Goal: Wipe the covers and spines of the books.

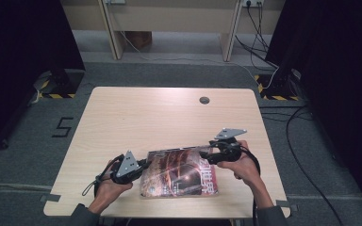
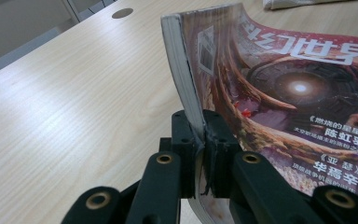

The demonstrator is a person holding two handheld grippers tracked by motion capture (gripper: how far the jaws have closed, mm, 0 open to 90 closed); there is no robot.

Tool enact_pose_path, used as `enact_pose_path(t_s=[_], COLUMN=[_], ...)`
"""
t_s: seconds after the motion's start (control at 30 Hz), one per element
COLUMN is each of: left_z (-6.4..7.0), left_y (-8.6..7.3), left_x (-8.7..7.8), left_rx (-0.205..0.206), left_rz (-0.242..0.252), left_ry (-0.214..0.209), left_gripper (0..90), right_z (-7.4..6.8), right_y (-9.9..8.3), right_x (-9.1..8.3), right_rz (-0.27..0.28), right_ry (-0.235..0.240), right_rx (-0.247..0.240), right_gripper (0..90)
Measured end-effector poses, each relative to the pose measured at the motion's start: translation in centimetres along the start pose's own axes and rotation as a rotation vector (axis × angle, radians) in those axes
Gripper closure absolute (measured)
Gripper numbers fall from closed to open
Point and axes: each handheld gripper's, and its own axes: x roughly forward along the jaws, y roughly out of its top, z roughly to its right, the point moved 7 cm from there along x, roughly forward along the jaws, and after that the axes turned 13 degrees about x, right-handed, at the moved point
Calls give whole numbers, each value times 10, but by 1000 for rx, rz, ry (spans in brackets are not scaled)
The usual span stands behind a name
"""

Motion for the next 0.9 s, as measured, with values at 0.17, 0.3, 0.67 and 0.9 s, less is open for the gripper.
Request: enact_pose_path(t_s=[0.17, 0.3, 0.67, 0.9], left_z=[5, 7, 12, 12], left_y=[-1, -4, -6, -6], left_x=[-4, -4, -8, -8], left_rx=[20, -4, -15, -26], left_rz=[-4, -4, -6, -7], left_ry=[1, -2, -7, -5], left_gripper=[842, 842, 840, 837], right_z=[37, 51, 76, 82], right_y=[-25, -38, -65, -71], right_x=[-23, -34, -46, -45], right_rz=[14, 7, -23, -37], right_ry=[-102, -163, -280, -299], right_rx=[86, 87, 98, 96], right_gripper=[308, 382, 512, 555])
